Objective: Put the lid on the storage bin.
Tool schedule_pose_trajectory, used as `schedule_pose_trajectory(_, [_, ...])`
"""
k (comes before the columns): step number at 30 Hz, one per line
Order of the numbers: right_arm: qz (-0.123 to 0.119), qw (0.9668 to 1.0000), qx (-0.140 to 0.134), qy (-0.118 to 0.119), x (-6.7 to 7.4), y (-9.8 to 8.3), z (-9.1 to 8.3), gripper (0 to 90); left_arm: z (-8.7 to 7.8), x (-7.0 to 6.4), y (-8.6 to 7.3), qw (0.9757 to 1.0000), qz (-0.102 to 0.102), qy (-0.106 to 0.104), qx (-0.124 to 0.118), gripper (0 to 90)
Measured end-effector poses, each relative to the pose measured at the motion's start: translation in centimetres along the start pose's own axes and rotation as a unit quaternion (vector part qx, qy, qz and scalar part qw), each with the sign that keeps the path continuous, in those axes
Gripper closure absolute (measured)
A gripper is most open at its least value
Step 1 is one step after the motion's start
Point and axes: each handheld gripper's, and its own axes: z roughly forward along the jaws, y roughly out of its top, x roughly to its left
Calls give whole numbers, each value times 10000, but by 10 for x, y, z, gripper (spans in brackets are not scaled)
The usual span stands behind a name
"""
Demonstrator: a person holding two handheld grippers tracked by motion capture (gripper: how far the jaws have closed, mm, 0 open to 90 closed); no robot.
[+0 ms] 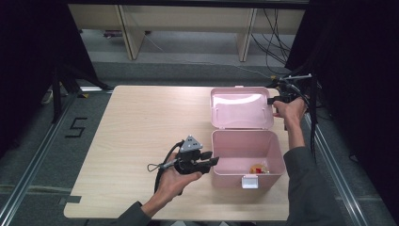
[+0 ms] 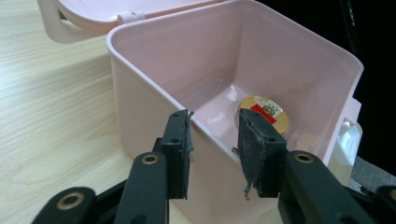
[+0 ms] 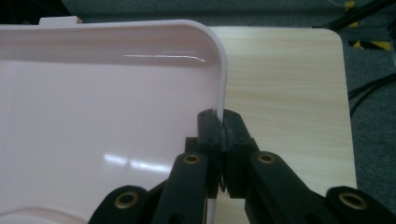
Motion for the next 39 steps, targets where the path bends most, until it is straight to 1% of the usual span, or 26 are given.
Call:
schedule_pose_trajectory(1, [-47,9999,-137,-24,1,-1,-8,886,0,-1,0,10000,-24,9,1,639])
schedule_pose_trajectory(2, [-47,9999,-137,-24,1,-1,-8,886,0,-1,0,10000,-24,9,1,639])
schedule_pose_trajectory(3, [18,9997,-244,40,3,-1,-11,886,0,-1,0,10000,-12,8,-3,639])
schedule_pose_trajectory(5, [-59,9992,-401,67,3,-2,-17,888,0,-1,0,10000,-18,6,1,639])
schedule_pose_trajectory(9, [-20,9985,-537,122,5,-5,-31,889,0,-1,-1,10000,-12,19,-28,639])
schedule_pose_trajectory(10, [-67,9981,-584,158,4,-6,-35,889,0,-1,-1,10000,-7,31,-9,640])
schedule_pose_trajectory(11, [-176,9969,-746,193,3,-7,-36,889,0,-1,-1,10000,-14,27,-24,640])
schedule_pose_trajectory(12, [-217,9966,-777,180,4,-8,-39,888,1,-1,-1,10000,-17,34,-31,640])
schedule_pose_trajectory(13, [-126,9966,-780,239,6,-9,-46,889,1,-2,-1,10000,-15,38,-37,640])
schedule_pose_trajectory(15, [-203,9958,-861,249,6,-9,-48,889,1,-2,-1,10000,-20,37,-39,640])
schedule_pose_trajectory(16, [-325,9949,-924,231,7,-11,-55,889,1,-2,-1,10000,-12,40,-73,639])
schedule_pose_trajectory(17, [-238,9951,-929,249,9,-13,-58,889,1,-2,-1,10000,-14,43,-77,639])
schedule_pose_trajectory(18, [-238,9951,-929,249,9,-13,-58,889,1,-2,-1,10000,-11,42,-73,639])
schedule_pose_trajectory(19, [-418,9933,-1052,230,9,-16,-62,889,1,-2,-1,10000,-15,45,-79,639])
schedule_pose_trajectory(20, [-418,9933,-1052,230,9,-16,-62,889,1,-2,-1,10000,-17,41,-79,639])
schedule_pose_trajectory(22, [-287,9934,-1081,271,12,-19,-68,890,1,-2,-1,10000,-11,44,-79,639])
schedule_pose_trajectory(23, [-442,9922,-1140,233,11,-20,-70,891,1,-2,-2,10000,-14,41,-82,639])
schedule_pose_trajectory(24, [-358,9913,-1242,254,13,-26,-75,890,1,-2,-2,10000,-19,45,-85,639])
schedule_pose_trajectory(25, [-448,9906,-1268,242,12,-28,-77,891,1,-1,-2,9999,-27,46,-87,639])
schedule_pose_trajectory(26, [-448,9906,-1268,242,12,-28,-77,891,1,-1,-2,9999,-29,41,-91,639])
schedule_pose_trajectory(28, [-507,9888,-1377,259,12,-34,-84,890,1,-1,-2,9999,-27,48,-92,640])
schedule_pose_trajectory(30, [-432,9891,-1378,274,13,-36,-86,890,2,-2,-2,9999,-29,48,-102,641])
schedule_pose_trajectory(35, [-610,9853,-1576,256,12,-47,-96,889,1,-2,-2,9999,-45,56,-97,644])
schedule_pose_trajectory(36, [-637,9857,-1541,228,13,-49,-99,889,1,-2,-2,9999,-51,52,-95,645])
schedule_pose_trajectory(38, [-645,9849,-1579,279,12,-52,-102,888,2,-2,-2,9999,-52,52,-99,646])
schedule_pose_trajectory(39, [-726,9844,-1580,258,12,-53,-103,888,2,-2,-2,9999,-49,53,-97,647])
